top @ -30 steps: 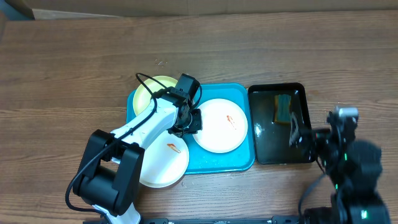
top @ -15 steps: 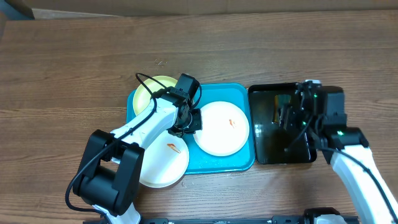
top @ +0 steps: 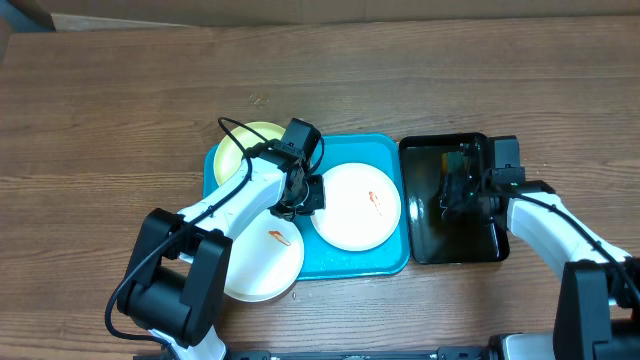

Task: Clean dirty plates on tray and stack at the side

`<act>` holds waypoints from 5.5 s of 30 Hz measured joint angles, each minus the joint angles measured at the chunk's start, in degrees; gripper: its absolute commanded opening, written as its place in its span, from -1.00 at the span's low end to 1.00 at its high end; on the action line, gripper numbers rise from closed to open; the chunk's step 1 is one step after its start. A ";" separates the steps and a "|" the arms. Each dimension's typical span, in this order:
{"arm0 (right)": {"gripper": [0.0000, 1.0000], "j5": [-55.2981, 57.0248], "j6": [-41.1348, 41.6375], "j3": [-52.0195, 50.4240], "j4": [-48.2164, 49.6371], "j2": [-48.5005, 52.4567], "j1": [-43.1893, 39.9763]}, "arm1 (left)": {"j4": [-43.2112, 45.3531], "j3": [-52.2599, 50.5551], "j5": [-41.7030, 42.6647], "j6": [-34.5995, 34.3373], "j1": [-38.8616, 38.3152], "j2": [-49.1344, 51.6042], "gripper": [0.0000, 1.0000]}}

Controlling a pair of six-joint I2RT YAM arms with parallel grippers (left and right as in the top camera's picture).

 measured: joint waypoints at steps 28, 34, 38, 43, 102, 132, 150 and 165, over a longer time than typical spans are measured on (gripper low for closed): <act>0.33 -0.07 0.11 17.33 -25.07 0.57 0.02 | -0.17 0.00 0.00 0.02 0.00 0.00 -0.57; 0.21 0.59 0.02 13.38 -17.79 0.57 0.00 | -0.17 0.00 0.02 0.02 0.00 0.00 -0.57; 0.14 0.90 0.07 8.31 -11.47 0.57 0.02 | -0.20 0.00 0.00 0.02 0.00 -0.02 -0.56; 0.08 1.01 0.07 3.30 -6.86 0.57 0.02 | -0.17 0.00 0.00 0.02 0.00 0.00 -0.56; -0.89 2.89 0.02 1.51 6.64 4.70 0.02 | 0.02 0.00 0.00 0.00 0.00 0.00 -0.38; 0.36 0.52 0.24 3.30 -11.13 0.79 0.02 | 0.31 0.00 -0.22 0.02 0.00 0.00 -0.54; -0.26 -2.01 0.31 3.21 -18.32 0.76 0.00 | 0.28 0.00 -0.22 0.02 0.00 0.00 -0.45; 0.56 -2.43 3.93 4.94 -18.56 0.76 0.02 | 0.28 0.00 -0.22 0.02 0.00 -0.02 -0.43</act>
